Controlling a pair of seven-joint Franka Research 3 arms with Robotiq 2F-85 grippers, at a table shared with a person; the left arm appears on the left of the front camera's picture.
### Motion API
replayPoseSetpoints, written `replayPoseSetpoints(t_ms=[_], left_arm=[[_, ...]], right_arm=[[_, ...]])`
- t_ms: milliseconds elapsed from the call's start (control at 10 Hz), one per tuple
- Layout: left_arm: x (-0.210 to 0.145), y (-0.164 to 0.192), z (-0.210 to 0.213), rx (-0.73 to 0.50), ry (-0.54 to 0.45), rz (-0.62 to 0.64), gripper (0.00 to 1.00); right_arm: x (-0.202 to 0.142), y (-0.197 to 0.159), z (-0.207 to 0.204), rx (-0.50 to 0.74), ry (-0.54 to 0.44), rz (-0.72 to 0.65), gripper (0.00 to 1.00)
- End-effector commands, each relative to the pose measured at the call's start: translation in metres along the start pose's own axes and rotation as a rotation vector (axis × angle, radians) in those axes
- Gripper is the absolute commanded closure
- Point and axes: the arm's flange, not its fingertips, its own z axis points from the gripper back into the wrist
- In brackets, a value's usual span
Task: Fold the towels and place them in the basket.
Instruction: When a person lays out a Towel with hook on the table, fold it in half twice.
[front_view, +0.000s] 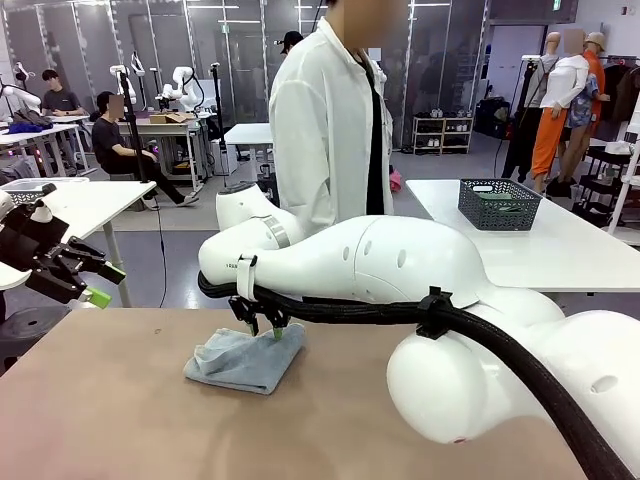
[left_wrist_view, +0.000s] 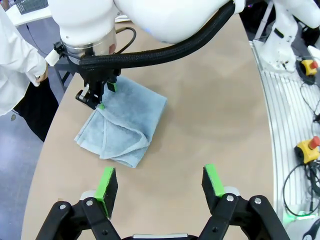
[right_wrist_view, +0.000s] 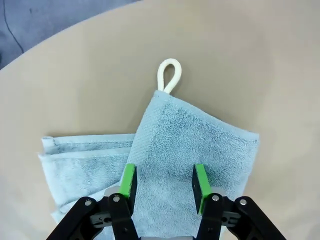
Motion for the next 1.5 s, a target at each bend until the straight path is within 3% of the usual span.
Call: replayPoseSetpoints(t_ms=[0, 400, 500, 600, 700, 800, 900, 1000, 1100, 1400], left_arm=[[0.000, 0.000, 0.000, 0.004, -0.005, -0.002, 0.14], [0.000, 0.000, 0.000, 0.004, -0.005, -0.002, 0.14], [0.000, 0.000, 0.000, 0.004, -0.005, -0.002, 0.14], [0.000, 0.000, 0.000, 0.004, -0.005, -0.002, 0.14], [0.000, 0.000, 0.000, 0.004, -0.005, -0.002, 0.14], [0.000, 0.000, 0.000, 0.004, -0.005, -0.002, 0.14], [0.000, 0.000, 0.000, 0.004, -0.005, -0.002, 0.14], [0.000, 0.000, 0.000, 0.004, -0.005, -0.002, 0.14], [0.000, 0.000, 0.000, 0.004, -0.005, -0.002, 0.14], [0.000, 0.000, 0.000, 0.004, -0.005, -0.002, 0.14]], right_arm=[[0.000, 0.002, -0.002, 0.005, 0.023, -0.107, 0.43], [0.002, 0.005, -0.015, 0.010, 0.012, -0.120, 0.43], [0.002, 0.005, -0.015, 0.011, 0.010, -0.121, 0.62], [0.003, 0.005, -0.015, 0.013, 0.006, -0.120, 0.62], [0.002, 0.005, -0.015, 0.013, -0.003, -0.115, 0.81], [0.001, 0.005, -0.015, 0.005, -0.019, -0.113, 0.67], [0.001, 0.005, -0.013, 0.004, -0.026, -0.112, 1.00], [0.000, 0.005, -0.011, 0.007, -0.029, -0.106, 0.86], [-0.002, 0.006, -0.008, 0.009, -0.035, -0.099, 1.00], [-0.001, 0.005, -0.003, 0.023, -0.029, -0.085, 1.00]])
